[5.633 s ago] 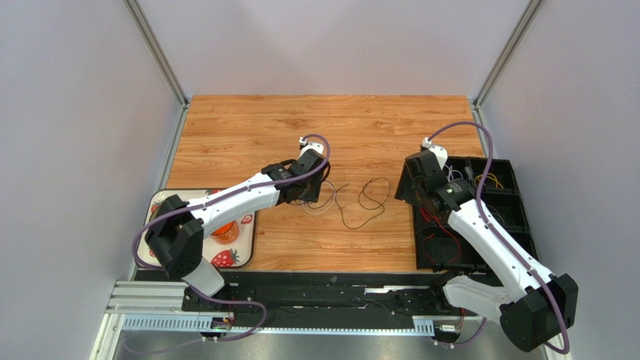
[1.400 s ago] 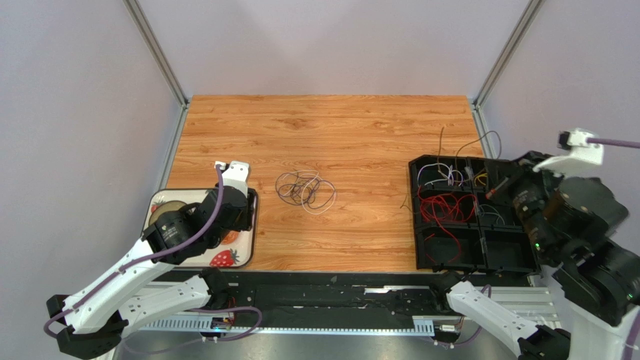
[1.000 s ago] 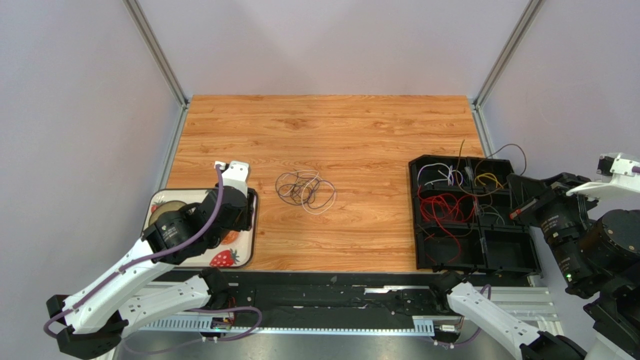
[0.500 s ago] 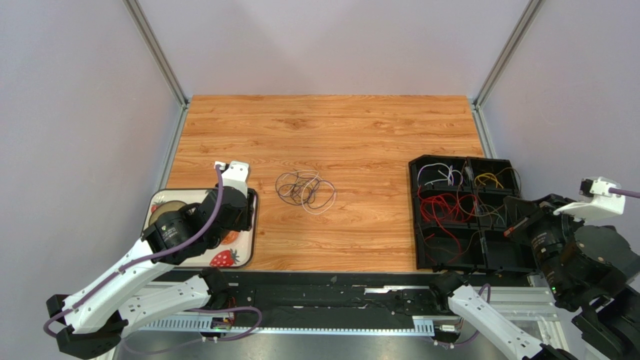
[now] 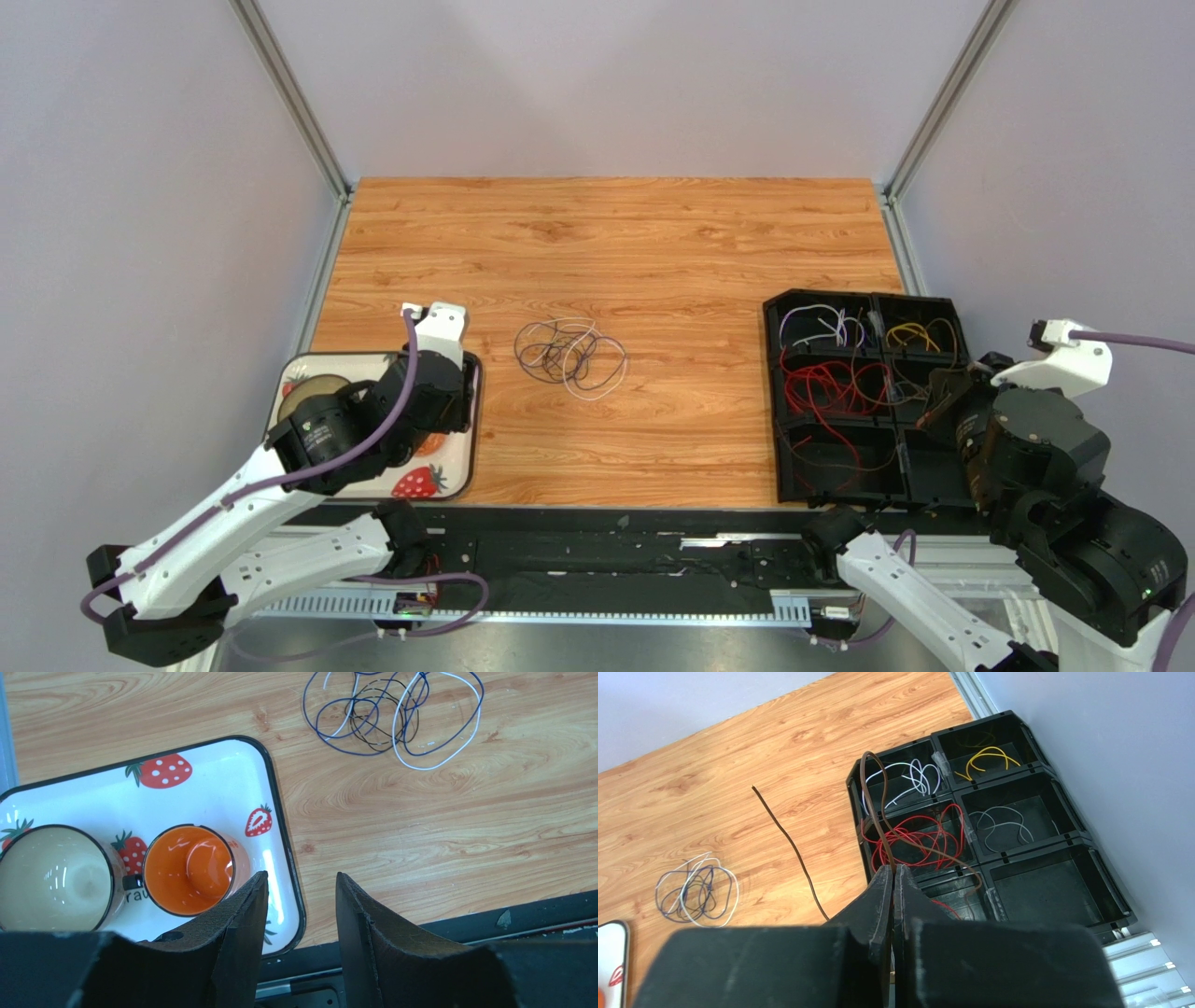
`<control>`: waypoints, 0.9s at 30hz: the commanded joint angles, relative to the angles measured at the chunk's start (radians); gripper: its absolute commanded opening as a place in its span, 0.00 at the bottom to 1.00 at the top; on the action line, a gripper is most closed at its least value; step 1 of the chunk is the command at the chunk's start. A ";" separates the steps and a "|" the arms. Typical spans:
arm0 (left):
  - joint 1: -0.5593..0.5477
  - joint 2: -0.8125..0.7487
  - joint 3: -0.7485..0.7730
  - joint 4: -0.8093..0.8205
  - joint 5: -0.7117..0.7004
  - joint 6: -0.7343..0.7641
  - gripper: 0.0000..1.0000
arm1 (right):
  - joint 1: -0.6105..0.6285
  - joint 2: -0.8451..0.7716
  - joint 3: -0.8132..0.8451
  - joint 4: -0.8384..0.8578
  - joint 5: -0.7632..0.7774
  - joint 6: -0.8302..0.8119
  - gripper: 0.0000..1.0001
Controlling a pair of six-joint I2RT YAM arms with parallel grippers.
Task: Untangle the cables
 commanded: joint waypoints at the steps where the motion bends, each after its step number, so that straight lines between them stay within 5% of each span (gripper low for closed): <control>1: -0.003 0.006 0.001 0.008 -0.016 -0.009 0.49 | 0.004 0.018 -0.047 -0.040 0.042 0.037 0.00; 15: -0.004 0.003 -0.001 0.028 0.020 0.014 0.49 | 0.004 0.017 -0.212 -0.063 -0.038 0.226 0.00; 27: -0.004 -0.020 -0.002 0.034 0.030 0.022 0.49 | 0.001 -0.066 -0.444 -0.162 -0.115 0.583 0.00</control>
